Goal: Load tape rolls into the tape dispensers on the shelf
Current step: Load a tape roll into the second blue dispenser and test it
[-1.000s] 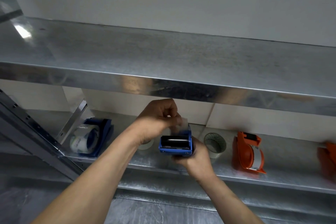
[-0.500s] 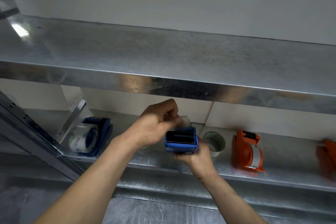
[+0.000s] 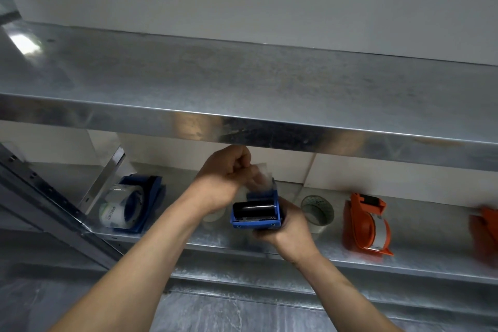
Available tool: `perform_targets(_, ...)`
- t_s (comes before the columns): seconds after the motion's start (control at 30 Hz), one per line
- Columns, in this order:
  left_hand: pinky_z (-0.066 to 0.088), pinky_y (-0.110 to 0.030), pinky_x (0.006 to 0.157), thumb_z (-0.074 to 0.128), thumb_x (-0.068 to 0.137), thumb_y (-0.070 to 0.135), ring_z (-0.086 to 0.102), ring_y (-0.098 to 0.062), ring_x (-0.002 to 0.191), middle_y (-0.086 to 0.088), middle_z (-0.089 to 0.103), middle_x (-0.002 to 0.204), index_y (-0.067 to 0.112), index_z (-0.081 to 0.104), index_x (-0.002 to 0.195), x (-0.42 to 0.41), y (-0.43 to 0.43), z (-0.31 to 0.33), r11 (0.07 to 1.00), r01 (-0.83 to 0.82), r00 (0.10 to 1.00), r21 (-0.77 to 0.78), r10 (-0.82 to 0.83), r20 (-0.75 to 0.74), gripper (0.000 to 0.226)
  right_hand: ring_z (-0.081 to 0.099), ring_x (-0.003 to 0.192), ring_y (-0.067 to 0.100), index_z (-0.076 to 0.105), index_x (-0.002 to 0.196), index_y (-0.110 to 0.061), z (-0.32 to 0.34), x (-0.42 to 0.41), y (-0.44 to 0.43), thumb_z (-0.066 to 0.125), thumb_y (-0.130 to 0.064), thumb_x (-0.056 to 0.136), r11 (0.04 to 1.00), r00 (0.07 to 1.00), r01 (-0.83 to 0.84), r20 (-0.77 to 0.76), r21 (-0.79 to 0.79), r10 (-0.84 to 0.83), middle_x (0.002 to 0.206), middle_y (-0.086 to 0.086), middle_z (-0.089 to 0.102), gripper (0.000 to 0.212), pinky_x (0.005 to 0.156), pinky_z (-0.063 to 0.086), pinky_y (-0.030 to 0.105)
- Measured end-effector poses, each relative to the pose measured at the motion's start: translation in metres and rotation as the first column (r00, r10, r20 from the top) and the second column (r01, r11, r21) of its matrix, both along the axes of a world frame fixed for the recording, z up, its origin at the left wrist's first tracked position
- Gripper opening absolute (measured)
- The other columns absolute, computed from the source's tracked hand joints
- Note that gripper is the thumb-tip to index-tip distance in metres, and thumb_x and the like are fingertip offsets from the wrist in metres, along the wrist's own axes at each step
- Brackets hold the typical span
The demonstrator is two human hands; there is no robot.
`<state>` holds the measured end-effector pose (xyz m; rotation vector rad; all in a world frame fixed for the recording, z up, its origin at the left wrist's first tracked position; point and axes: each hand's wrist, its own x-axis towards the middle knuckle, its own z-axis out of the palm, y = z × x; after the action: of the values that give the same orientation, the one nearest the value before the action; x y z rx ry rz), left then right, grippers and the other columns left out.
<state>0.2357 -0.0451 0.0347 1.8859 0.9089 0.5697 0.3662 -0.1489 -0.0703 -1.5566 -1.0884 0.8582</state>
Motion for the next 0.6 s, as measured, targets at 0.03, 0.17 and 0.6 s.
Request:
perform_targets(0.03, 0.057, -0.039, 0.075, 0.063, 0.09, 0.011, 0.071, -0.02, 0.073, 0.0, 0.072, 0.072, 0.019, 0.044, 0.072, 0.002, -0.001, 0.0, 1.0, 0.005, 1.0, 0.015, -0.005, -0.001, 0.027, 0.072, 0.085, 0.005, 0.072, 0.096, -0.02, -0.001, 0.0, 0.001, 0.079, 0.005, 0.059, 1.0, 1.0, 0.01, -0.002, -0.006, -0.01, 0.089, -0.012, 0.077, 0.046, 0.074, 0.055, 0.02)
perform_targets(0.17, 0.039, -0.011, 0.057, 0.065, 0.089, 0.017, 0.057, 0.005, 0.06, 0.023, 0.06, 0.059, 0.023, 0.046, 0.073, 0.011, -0.012, 0.008, 0.979, 0.142, 0.989, 0.149, -0.133, -0.068, 0.025, 0.067, 0.067, 0.006, 0.07, 0.079, -0.017, -0.001, 0.002, 0.002, 0.077, 0.007, 0.059, 0.999, 0.998, 0.047, -0.028, -0.005, -0.047, 0.073, -0.002, 0.073, 0.032, 0.061, 0.051, 0.019)
perform_targets(0.6, 0.056, -0.033, 0.073, 0.054, 0.097, 0.013, 0.074, -0.016, 0.065, 0.0, 0.076, 0.077, 0.007, 0.053, 0.081, 0.012, -0.002, 0.016, 0.999, 0.015, 1.0, -0.052, -0.014, 0.021, 0.017, 0.073, 0.089, 0.01, 0.07, 0.105, -0.013, -0.005, 0.0, 0.003, 0.081, 0.008, 0.063, 0.999, 0.999, 0.039, -0.016, -0.004, -0.039, 0.095, 0.0, 0.077, 0.048, 0.082, 0.059, 0.028)
